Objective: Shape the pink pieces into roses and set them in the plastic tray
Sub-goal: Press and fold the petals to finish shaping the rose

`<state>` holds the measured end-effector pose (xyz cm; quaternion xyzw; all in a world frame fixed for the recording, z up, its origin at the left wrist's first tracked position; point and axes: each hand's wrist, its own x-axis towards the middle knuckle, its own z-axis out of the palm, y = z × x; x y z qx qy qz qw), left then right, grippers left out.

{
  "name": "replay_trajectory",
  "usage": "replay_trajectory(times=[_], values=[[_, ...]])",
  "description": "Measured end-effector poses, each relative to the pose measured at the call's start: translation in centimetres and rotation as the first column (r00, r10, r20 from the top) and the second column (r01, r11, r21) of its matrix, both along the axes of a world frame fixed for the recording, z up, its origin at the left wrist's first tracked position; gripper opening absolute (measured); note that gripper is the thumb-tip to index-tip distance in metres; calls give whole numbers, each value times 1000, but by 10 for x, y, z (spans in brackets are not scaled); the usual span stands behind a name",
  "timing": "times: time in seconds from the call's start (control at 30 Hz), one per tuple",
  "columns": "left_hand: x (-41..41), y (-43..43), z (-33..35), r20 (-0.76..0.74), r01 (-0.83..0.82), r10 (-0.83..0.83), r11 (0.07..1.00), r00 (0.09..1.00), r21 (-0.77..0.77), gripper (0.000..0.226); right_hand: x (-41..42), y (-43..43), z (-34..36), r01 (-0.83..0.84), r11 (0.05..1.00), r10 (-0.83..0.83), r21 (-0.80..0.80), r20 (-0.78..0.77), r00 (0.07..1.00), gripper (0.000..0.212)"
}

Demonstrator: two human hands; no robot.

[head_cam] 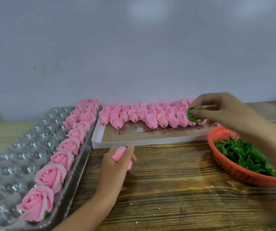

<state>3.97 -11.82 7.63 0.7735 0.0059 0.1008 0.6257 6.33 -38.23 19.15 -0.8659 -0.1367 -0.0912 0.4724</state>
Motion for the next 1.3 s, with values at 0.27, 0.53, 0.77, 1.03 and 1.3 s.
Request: replay_trajectory(times=[0.27,0.53,0.77,1.03,1.3], values=[[17,-12,0,-57,-177,168,959,984,-222,41,-4,102,-95,-108,960,192,260,-323,927,13],[16,-35,5,349,-133,208,965,914,-226,34,-1,107,-114,-11,979,63,205,-250,966,14],[8,-42,9,448,99,-91,995,889,6,28,-3,107,-117,-87,985,116,151,-194,974,14],[14,-40,6,347,54,-29,997,938,-62,25,-1,101,-116,-144,955,216,258,-280,935,15],[21,-35,2,246,-25,52,993,968,-112,28,2,98,-117,-121,907,268,404,-331,905,12]])
